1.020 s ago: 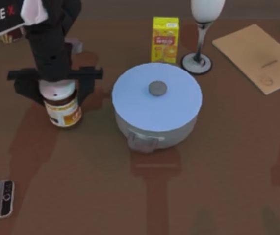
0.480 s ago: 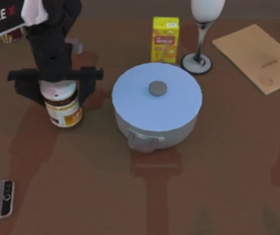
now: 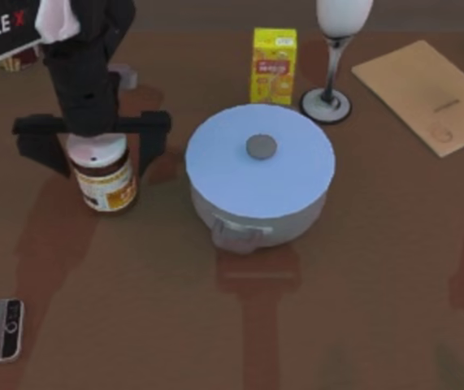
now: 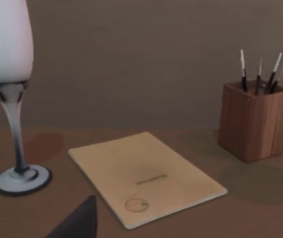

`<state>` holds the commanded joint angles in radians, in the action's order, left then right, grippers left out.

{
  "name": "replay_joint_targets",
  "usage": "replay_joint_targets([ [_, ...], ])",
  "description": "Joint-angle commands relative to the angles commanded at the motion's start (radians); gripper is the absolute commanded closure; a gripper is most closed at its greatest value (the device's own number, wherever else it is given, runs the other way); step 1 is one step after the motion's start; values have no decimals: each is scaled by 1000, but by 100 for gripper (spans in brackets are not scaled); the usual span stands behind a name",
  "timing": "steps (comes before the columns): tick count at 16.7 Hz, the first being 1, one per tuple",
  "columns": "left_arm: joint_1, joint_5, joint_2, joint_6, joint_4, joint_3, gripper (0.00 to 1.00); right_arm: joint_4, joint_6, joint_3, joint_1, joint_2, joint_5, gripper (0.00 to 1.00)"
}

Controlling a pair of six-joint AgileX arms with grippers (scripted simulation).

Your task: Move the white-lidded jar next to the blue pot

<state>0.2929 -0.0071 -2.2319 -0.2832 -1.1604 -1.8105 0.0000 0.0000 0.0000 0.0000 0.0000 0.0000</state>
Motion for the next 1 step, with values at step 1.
replay_joint_targets([
  [1, 0, 0, 0, 0, 0, 0, 0, 0, 0, 0, 0, 0, 0, 0],
])
